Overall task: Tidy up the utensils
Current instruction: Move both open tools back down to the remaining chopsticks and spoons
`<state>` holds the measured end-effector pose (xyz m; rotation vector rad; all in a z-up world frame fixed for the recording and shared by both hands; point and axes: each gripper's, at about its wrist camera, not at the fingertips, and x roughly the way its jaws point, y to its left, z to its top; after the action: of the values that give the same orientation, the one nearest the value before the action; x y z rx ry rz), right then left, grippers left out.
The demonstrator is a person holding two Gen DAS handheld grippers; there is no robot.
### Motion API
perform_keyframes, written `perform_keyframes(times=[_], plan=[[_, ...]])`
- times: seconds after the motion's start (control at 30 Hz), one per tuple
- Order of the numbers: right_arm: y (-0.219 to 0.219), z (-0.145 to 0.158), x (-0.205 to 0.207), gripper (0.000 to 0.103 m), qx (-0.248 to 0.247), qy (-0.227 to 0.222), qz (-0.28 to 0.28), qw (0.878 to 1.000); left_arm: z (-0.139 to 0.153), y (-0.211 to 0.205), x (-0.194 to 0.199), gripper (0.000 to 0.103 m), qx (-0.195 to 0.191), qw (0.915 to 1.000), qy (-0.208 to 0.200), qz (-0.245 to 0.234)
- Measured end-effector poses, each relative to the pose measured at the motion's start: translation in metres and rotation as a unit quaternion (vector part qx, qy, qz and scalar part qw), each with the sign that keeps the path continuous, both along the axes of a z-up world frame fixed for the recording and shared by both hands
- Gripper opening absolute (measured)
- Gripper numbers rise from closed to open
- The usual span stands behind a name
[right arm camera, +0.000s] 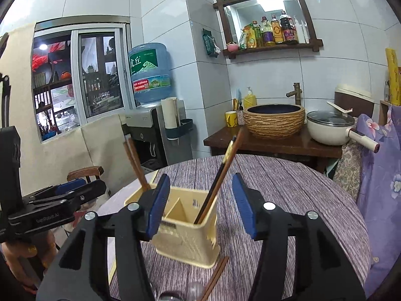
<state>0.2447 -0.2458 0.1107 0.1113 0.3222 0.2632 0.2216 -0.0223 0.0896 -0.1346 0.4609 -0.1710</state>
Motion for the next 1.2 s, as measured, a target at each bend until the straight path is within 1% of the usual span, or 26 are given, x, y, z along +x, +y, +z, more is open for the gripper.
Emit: perform_keyframes(times=[0.13, 0.2, 0.3, 0.4, 0.63, 0.77, 0.87, 1.03, 1.2], plan=[[-0.002, -0.021, -0.017, 0.059, -0.017, 0.020, -0.013, 1.000, -0.021, 0.010, -0.011, 0.082, -0.001, 0.9995, 0.027, 0.016], [-0.004, -0.036, -0.021, 0.060, -0.023, 0.042, -0.017, 0.999, -0.035, 0.013, -0.014, 0.082, 0.004, 0.9987, 0.047, 0.020], [-0.007, -0.061, -0.022, 0.060, -0.024, 0.086, -0.018, 0.996, -0.056, 0.017, -0.017, 0.082, 0.007, 0.9966, 0.078, 0.026], [-0.009, -0.084, -0.023, 0.060, -0.026, 0.119, -0.024, 0.992, -0.077, 0.021, -0.020, 0.080, 0.002, 0.9935, 0.110, 0.028], [-0.009, -0.126, -0.027, 0.060, -0.036, 0.176, -0.034, 0.983, -0.110, 0.024, -0.032, 0.071, -0.005, 0.9877, 0.152, 0.035], [-0.007, -0.139, -0.029, 0.060, -0.046, 0.192, -0.043, 0.979, -0.122, 0.023, -0.039, 0.066, 0.002, 0.9856, 0.164, 0.040], [-0.006, -0.146, -0.031, 0.060, -0.051, 0.202, -0.046, 0.977, -0.132, 0.022, -0.043, 0.061, 0.012, 0.9838, 0.174, 0.042], [-0.002, -0.157, -0.032, 0.060, -0.065, 0.217, -0.046, 0.973, -0.143, 0.023, -0.043, 0.051, 0.012, 0.9804, 0.192, 0.042], [0.008, -0.164, -0.027, 0.060, -0.083, 0.233, -0.038, 0.968, -0.144, 0.018, -0.043, 0.049, 0.017, 0.9805, 0.193, 0.033]])
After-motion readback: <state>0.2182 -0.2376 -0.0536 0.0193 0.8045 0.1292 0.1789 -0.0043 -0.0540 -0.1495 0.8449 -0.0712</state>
